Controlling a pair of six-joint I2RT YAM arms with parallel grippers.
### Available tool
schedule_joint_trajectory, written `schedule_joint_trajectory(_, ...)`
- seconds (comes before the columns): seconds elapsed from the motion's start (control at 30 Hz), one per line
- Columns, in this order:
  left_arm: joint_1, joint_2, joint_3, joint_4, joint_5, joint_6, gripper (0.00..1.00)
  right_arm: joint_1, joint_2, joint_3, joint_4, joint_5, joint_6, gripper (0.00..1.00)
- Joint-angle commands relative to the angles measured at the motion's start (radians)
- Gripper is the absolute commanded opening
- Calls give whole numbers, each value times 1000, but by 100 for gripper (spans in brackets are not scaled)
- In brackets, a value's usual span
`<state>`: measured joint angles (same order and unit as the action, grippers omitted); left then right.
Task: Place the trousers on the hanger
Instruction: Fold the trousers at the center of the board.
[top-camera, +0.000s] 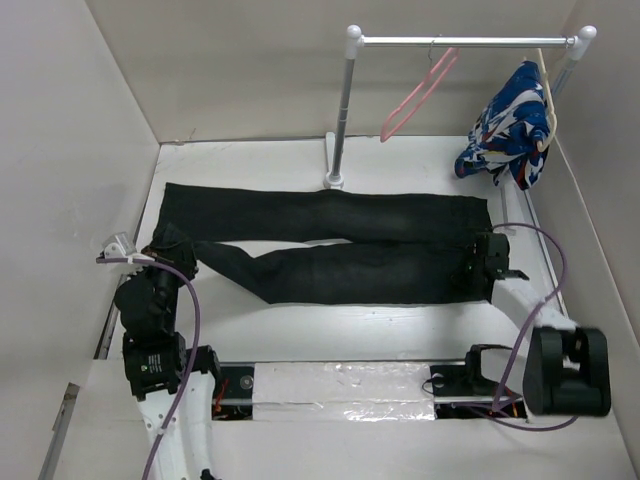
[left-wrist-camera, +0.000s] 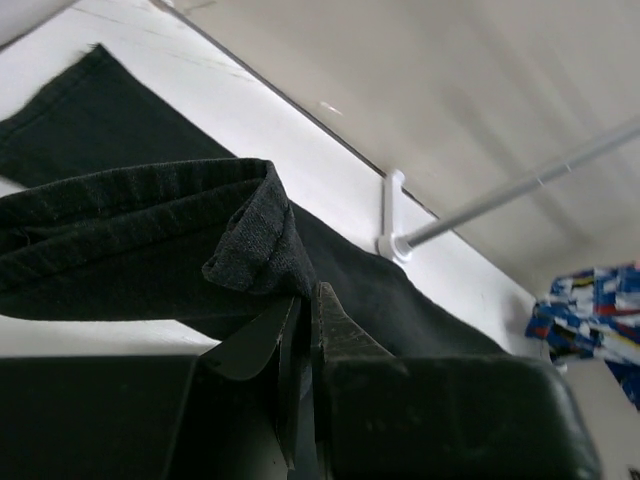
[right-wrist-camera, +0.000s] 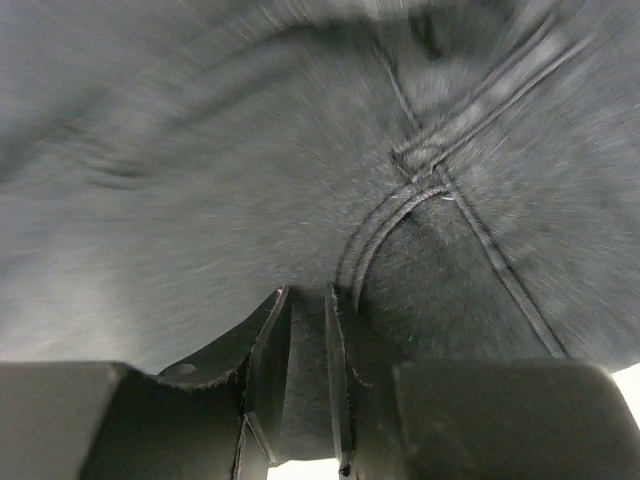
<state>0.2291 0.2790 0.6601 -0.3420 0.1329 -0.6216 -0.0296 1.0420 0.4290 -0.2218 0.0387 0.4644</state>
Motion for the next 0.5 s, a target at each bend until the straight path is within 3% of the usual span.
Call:
schedule_joint_trajectory(0.0, -48, -29, -14, 77, 80, 74, 0, -21, 179, 113, 62, -68, -39, 26)
schedule_joint_trajectory(0.2, -123, -46, 10, 74, 99, 97, 0, -32, 482, 335, 4, -143, -125, 22)
schedule_joint_trajectory(0.33, -148, -47, -2, 84, 105, 99, 0, -23, 538, 427, 15, -146, -138, 17)
schedule_joint_trajectory(0.43, -157, -46, -10, 90, 117, 97, 0, -23, 428, 427, 29, -148, -130, 24)
schedule_joint_trajectory(0.47, -157, -46, -11, 90, 111, 97, 0, -23, 380, 410, 35, -129, -121, 37)
